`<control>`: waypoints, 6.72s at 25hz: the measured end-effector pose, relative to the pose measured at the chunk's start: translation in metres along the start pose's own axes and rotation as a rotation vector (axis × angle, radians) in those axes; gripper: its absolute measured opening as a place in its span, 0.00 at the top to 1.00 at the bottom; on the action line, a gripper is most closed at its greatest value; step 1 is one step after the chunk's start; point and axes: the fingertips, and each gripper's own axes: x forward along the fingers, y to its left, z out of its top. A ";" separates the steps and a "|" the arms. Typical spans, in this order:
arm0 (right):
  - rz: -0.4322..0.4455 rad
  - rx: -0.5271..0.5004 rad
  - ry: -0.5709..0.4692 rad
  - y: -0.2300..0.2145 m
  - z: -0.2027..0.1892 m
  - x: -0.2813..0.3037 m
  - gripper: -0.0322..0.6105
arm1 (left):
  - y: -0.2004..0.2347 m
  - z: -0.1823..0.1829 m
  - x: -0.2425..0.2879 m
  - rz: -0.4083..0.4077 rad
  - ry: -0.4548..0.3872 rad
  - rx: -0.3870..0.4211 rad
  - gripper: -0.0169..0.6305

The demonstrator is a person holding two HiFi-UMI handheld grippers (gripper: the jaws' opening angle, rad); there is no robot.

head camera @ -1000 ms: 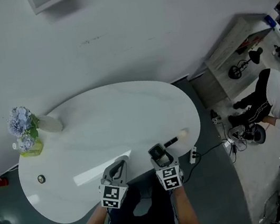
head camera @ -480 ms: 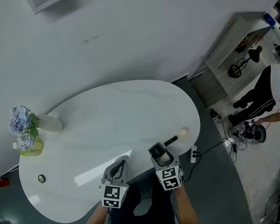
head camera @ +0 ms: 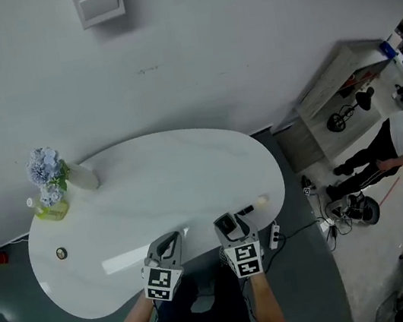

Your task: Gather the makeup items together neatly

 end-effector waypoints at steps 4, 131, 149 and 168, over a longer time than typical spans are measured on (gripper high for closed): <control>0.025 -0.026 -0.061 0.014 0.031 -0.012 0.51 | 0.003 0.020 -0.014 0.037 -0.038 0.001 0.95; 0.916 -0.794 0.115 0.678 0.036 0.184 0.56 | 0.286 -0.264 -0.419 0.997 -0.094 -0.671 0.95; 0.852 -0.817 0.127 0.678 0.030 0.192 0.58 | 0.274 -0.269 -0.436 1.027 -0.090 -0.681 0.95; 0.857 -0.702 0.040 0.607 0.091 0.122 0.58 | 0.251 -0.206 -0.411 0.972 -0.140 -0.570 0.95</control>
